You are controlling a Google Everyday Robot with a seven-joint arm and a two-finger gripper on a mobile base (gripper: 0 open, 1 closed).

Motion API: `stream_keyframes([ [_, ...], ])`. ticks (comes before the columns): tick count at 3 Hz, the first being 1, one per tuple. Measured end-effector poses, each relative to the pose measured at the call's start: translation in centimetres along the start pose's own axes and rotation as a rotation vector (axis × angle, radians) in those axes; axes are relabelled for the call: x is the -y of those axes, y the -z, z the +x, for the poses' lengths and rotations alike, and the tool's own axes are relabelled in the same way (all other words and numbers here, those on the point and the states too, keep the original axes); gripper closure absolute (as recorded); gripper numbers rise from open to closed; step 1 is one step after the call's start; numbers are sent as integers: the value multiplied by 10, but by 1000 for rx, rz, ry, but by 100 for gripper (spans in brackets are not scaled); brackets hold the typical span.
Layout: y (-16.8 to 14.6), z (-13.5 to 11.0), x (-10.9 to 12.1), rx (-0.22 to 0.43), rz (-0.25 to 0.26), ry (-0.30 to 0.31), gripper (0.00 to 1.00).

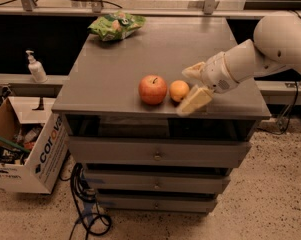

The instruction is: Move orange near apple

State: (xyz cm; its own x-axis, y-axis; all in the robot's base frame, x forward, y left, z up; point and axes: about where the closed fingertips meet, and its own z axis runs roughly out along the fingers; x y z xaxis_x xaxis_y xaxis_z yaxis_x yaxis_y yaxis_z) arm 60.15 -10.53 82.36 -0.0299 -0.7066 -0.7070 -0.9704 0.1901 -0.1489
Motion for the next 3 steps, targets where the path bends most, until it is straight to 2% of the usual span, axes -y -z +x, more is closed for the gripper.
stream_keyframes([
  [1, 0, 0, 0, -1, 1, 0, 0],
  [2, 13, 11, 12, -6, 27, -29, 0],
  [3, 35, 34, 31, -14, 74, -75, 0],
])
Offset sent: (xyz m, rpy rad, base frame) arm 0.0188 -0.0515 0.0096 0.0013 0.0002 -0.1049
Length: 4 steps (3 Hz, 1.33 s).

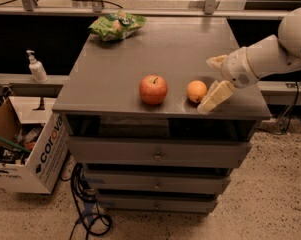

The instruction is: Move orange near apple

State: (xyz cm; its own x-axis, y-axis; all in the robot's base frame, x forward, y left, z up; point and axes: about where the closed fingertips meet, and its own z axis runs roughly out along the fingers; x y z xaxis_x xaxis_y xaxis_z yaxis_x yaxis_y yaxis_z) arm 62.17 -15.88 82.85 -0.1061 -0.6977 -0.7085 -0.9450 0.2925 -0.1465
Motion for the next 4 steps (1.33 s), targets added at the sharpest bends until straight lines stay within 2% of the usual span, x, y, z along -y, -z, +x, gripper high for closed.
stream_keyframes([
  [1, 18, 22, 17, -12, 41, -43, 0],
  [3, 48, 48, 33, -41, 100, -90, 0],
  [4, 67, 62, 53, -35, 162, -128, 0],
])
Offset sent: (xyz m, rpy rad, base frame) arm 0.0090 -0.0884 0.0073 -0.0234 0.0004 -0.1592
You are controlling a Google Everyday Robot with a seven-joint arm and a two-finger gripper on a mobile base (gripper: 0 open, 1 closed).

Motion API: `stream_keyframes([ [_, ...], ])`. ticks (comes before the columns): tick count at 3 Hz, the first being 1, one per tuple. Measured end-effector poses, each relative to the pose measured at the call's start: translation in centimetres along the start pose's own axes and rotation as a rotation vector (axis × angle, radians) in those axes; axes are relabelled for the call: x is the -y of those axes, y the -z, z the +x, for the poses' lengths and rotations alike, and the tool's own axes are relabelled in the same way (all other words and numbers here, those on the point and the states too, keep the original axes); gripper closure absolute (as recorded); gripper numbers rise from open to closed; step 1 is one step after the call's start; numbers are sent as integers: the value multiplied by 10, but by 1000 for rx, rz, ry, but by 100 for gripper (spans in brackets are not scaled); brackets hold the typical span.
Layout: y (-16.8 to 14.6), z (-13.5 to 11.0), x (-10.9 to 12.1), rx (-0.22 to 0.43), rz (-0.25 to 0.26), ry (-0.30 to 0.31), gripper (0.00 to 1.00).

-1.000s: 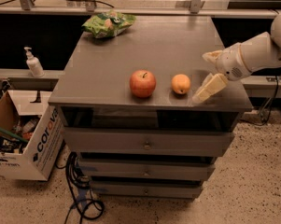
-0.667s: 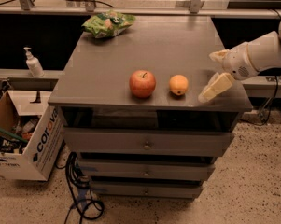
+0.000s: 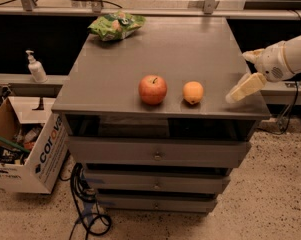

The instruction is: Move orange near apple

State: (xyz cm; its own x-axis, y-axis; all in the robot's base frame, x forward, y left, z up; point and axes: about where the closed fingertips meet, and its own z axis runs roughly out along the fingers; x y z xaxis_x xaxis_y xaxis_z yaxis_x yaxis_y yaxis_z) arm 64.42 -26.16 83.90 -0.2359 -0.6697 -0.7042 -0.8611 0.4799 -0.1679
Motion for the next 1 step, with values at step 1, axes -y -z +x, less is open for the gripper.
stream_keyframes([
  [1, 0, 0, 0, 0, 0, 0, 0],
])
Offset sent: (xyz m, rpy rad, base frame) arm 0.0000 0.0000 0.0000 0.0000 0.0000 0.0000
